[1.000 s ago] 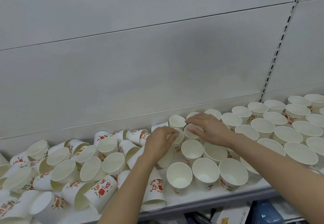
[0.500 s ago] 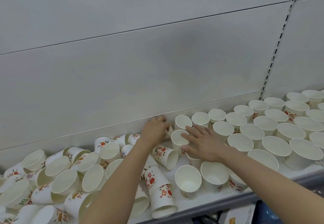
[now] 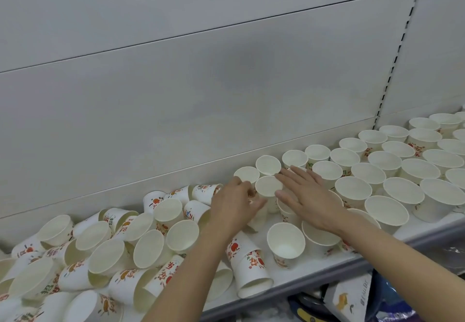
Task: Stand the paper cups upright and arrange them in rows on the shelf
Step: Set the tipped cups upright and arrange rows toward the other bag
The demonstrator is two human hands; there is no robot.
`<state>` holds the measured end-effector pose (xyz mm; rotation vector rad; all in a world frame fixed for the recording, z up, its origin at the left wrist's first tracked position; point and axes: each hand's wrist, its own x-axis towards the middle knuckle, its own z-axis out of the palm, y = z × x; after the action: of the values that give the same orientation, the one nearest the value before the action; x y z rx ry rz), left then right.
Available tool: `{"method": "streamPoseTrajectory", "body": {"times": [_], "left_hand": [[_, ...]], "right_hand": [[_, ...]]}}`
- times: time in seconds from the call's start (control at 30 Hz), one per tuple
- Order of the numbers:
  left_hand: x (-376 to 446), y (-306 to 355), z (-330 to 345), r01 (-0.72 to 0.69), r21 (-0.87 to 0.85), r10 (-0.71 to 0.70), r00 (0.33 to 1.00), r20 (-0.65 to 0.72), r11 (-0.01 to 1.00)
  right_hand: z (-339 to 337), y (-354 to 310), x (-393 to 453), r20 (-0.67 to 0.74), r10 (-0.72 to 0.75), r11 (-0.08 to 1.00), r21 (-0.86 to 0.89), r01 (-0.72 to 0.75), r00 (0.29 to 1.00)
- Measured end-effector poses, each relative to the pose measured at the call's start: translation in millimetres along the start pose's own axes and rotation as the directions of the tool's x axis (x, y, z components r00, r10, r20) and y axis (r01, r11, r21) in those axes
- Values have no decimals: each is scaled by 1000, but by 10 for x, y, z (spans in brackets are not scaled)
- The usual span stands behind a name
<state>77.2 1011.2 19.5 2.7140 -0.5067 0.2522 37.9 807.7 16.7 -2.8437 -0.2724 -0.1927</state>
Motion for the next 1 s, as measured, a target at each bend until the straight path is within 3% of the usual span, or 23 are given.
{"method": "streamPoseTrajectory", "body": {"times": [0.1,0.27,0.43,0.5,0.57,0.67,0.77,0.9,1.0], "left_hand": [[-73,63,54,-49,153,33,994,107,987],[35,72,62,29,285,-24,999,-22,958],[105,65,-19,174,271,-161,984,-70,947],[91,89,-23,224,201,-220,974,-42,954],[69,99,-25,260,84,-261,965,-1,962],[-77,73,-118,268,-41,-270,962,-44,962],[-451,-82,-225,170,8,-169,982,-79,985],[-867,-278,-223,-181,214,151,977,153,960],[-852,-164,-219,-287,294,190,929,318,912]], "right_hand": [[-17,-173,-390,-116,-39,999,15,41,992],[215,-347,-859,-111,-127,983,-143,111,986],[315,-369,-821,-136,-206,968,-173,182,969],[280,-458,-810,-268,-297,955,-112,276,917],[264,-563,-842,-427,-413,900,-59,431,804],[337,-613,-925,-484,-527,821,-77,566,699],[448,-577,-1000,-401,-585,793,-100,601,705],[561,-677,-1017,-203,-592,805,-176,566,780],[621,-761,-996,-114,-541,832,-214,512,833]]}}
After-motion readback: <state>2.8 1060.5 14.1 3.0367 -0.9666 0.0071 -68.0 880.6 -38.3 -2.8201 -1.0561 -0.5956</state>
